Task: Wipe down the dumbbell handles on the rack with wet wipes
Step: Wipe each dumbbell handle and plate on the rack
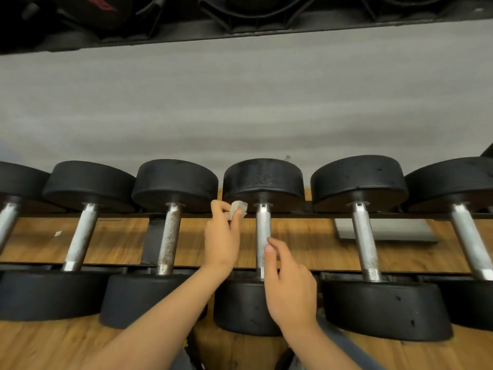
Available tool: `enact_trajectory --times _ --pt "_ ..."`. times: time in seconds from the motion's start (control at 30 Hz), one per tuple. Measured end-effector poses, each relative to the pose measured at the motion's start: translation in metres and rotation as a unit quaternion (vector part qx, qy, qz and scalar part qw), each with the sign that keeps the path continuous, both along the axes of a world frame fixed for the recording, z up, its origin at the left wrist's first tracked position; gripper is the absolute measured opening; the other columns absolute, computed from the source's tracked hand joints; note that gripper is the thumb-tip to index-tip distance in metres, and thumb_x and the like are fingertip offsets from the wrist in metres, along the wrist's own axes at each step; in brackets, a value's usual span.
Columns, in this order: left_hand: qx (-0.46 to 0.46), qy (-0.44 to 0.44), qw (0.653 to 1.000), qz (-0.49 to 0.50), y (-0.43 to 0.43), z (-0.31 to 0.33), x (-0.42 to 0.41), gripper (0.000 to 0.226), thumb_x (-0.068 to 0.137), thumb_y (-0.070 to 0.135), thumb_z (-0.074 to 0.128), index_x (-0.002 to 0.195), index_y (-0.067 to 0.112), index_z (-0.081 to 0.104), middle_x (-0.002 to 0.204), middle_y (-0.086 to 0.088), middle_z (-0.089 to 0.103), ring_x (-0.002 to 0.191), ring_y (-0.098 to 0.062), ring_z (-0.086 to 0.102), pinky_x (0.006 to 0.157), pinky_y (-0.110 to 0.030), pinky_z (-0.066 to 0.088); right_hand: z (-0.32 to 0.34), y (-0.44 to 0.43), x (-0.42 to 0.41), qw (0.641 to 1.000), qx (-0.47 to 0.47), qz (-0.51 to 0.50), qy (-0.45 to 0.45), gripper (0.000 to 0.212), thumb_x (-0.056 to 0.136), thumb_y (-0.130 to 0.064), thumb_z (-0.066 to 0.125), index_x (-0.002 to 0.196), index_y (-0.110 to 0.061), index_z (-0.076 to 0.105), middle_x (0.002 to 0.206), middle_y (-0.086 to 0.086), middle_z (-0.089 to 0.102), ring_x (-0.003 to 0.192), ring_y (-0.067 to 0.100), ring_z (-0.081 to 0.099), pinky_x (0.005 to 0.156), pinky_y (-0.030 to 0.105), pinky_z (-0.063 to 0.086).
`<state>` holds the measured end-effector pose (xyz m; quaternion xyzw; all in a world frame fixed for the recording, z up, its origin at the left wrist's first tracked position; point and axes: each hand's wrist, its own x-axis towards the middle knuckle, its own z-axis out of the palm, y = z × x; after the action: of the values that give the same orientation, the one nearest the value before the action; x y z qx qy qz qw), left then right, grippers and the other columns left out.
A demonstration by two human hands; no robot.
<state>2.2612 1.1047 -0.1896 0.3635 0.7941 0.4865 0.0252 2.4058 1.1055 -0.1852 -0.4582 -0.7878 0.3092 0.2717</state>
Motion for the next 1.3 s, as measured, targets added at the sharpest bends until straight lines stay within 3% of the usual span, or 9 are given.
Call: enact_trajectory --times 0.13,0.37,0.53,0.63,0.77,0.9,1.0,1.17,1.3 --pt "0.040 -0.171 0.983 0.045 0.024 -0.002 0.013 0.014 0.098 0.022 0.058 0.090 0.017 0.047 0.077 0.003 0.059 0.069 -0.009 0.057 0.058 -0.013 0.041 0.002 0.000 0.002 1.000 -0.005 0.004 -0.004 0.056 0.091 -0.055 0.018 0.130 -0.035 0.054 0.079 -0.013 0.064 0.075 0.003 0.061 0.070 0.028 0.054" --pt "0.078 -0.460 0.883 0.046 0.046 0.004 0.027 0.018 0.089 0.023 0.070 0.076 0.014 0.064 0.088 -0.007 0.064 0.085 -0.022 0.060 0.078 -0.036 0.053 0.001 0.001 0.000 1.000 0.004 0.016 -0.018 0.057 0.091 -0.056 0.016 0.122 -0.032 0.058 0.084 -0.012 0.065 0.073 0.004 0.062 0.066 0.028 0.055" --pt "0.115 -0.496 0.859 0.057 0.042 0.012 0.032 0.026 0.095 0.026 0.061 0.072 0.014 0.064 0.077 -0.005 0.062 0.078 -0.020 0.060 0.082 -0.038 0.052 0.001 0.001 0.000 1.000 0.014 0.012 -0.016 0.052 0.091 -0.056 0.017 0.110 -0.030 0.059 0.078 -0.010 0.064 0.065 0.006 0.061 0.060 0.031 0.054" --pt "0.085 -0.449 0.888 0.054 0.044 0.008 0.029 0.027 0.093 0.026 0.066 0.069 0.013 0.062 0.075 -0.005 0.062 0.076 -0.019 0.060 0.075 -0.034 0.052 0.000 0.001 0.000 1.000 0.014 0.010 -0.017 0.050 0.092 -0.055 0.019 0.108 -0.030 0.059 0.075 -0.009 0.063 0.063 0.006 0.060 0.059 0.033 0.054" --pt "0.044 -0.427 0.902 0.055 0.044 0.004 0.023 0.026 0.085 0.028 0.075 0.098 0.012 0.058 0.093 -0.002 0.061 0.084 -0.015 0.059 0.067 -0.026 0.048 0.002 0.000 0.001 1.000 0.006 0.010 -0.009 0.048 0.092 -0.054 0.021 0.107 -0.028 0.059 0.073 -0.009 0.062 0.063 0.006 0.060 0.059 0.034 0.054" --pt "-0.024 -0.482 0.876 0.000 0.044 0.007 0.012 0.040 0.085 0.037 0.073 0.111 0.011 0.058 0.105 -0.004 0.063 0.103 -0.022 0.061 0.095 -0.037 0.051 0.001 0.000 0.000 1.000 0.006 0.008 -0.012 0.047 0.092 -0.055 0.022 0.106 -0.029 0.058 0.073 -0.008 0.062 0.063 0.007 0.061 0.060 0.035 0.055" --pt "-0.031 -0.519 0.854 -0.035 0.042 0.006 0.009 0.046 0.083 0.040 0.074 0.110 0.004 0.064 0.108 -0.010 0.068 0.105 -0.025 0.065 0.101 -0.042 0.050 0.001 0.000 -0.001 1.000 -0.004 0.011 -0.009 0.045 0.093 -0.055 0.023 0.106 -0.029 0.057 0.074 -0.009 0.063 0.063 0.007 0.061 0.061 0.034 0.055" --pt "0.015 -0.375 0.927 0.019 0.041 0.002 0.008 0.018 0.082 0.026 0.078 0.072 0.015 0.068 0.081 -0.002 0.068 0.087 -0.020 0.066 0.081 -0.035 0.058 0.000 -0.001 0.003 1.000 -0.017 0.012 0.023 0.038 0.096 -0.048 0.028 0.098 -0.026 0.059 0.071 -0.006 0.062 0.060 0.008 0.060 0.058 0.035 0.054" --pt "0.015 -0.281 0.959 0.008 0.039 0.003 0.008 0.028 0.085 0.030 0.075 0.073 0.005 0.070 0.068 -0.005 0.063 0.068 -0.014 0.058 0.073 -0.034 0.054 -0.002 0.001 0.003 1.000 -0.006 0.010 0.019 0.038 0.095 -0.049 0.027 0.095 -0.027 0.058 0.070 -0.006 0.062 0.059 0.008 0.059 0.057 0.035 0.054"
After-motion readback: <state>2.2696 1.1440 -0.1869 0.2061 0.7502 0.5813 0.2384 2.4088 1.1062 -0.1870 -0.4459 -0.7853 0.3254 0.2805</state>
